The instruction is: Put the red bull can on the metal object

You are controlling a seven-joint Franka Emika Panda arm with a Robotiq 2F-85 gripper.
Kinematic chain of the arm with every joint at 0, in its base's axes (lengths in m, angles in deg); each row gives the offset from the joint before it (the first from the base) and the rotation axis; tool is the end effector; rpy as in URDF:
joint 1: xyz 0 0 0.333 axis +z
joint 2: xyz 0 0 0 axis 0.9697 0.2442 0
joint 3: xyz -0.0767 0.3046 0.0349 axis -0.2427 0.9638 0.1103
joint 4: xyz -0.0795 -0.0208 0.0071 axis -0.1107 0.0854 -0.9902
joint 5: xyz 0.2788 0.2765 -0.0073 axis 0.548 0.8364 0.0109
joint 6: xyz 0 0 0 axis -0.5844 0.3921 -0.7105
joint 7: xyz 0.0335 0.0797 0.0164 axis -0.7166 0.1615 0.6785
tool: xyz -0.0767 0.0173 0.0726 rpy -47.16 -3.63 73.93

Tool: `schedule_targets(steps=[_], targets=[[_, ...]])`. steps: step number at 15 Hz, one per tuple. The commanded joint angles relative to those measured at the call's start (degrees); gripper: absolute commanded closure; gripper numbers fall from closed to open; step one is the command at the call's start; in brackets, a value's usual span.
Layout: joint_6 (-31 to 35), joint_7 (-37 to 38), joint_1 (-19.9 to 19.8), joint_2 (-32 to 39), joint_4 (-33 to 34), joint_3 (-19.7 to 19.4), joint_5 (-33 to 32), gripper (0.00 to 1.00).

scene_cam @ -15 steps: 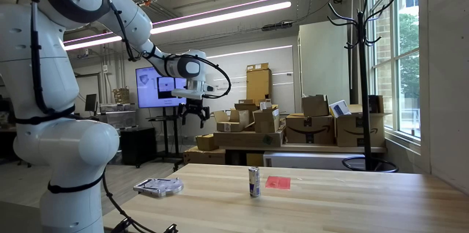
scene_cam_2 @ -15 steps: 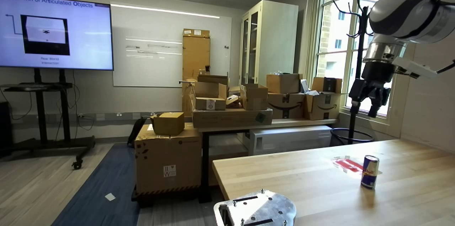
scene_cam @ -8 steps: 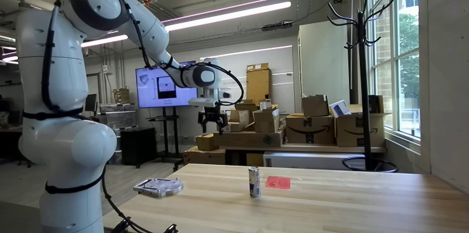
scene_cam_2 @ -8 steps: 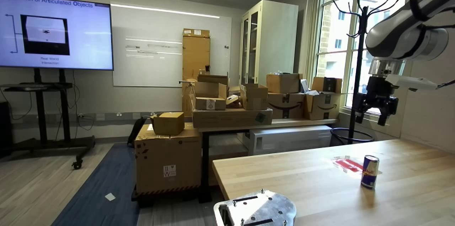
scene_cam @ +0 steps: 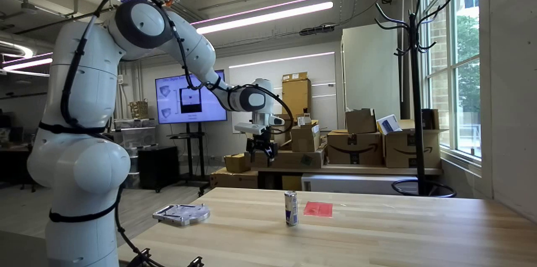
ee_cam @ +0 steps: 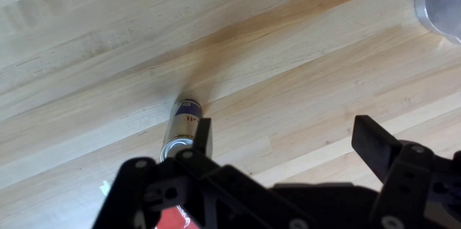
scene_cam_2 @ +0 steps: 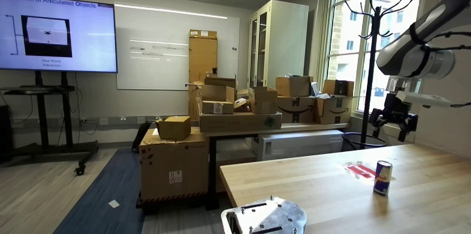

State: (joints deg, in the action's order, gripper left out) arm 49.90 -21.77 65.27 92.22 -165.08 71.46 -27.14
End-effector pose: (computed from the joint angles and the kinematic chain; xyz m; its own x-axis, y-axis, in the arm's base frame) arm 0.5278 -0.2273 0.3687 0.9529 -0.3029 0.0112 -0.3004 -0.9485 -0.1003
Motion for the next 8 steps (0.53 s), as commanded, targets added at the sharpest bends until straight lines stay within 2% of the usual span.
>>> schedule_targets(steps=[1, 4, 8], targets=[[-1.8, -3.3, -2.8, 6.3, 6.6, 1.7, 5.3, 0.00], [-2.8, -3.8, -4.6, 11.2, 11.1, 1.9, 7.1, 0.00], [-3.1, -2.5, -6.3, 15.9, 15.3, 1.7, 4.7, 0.00]])
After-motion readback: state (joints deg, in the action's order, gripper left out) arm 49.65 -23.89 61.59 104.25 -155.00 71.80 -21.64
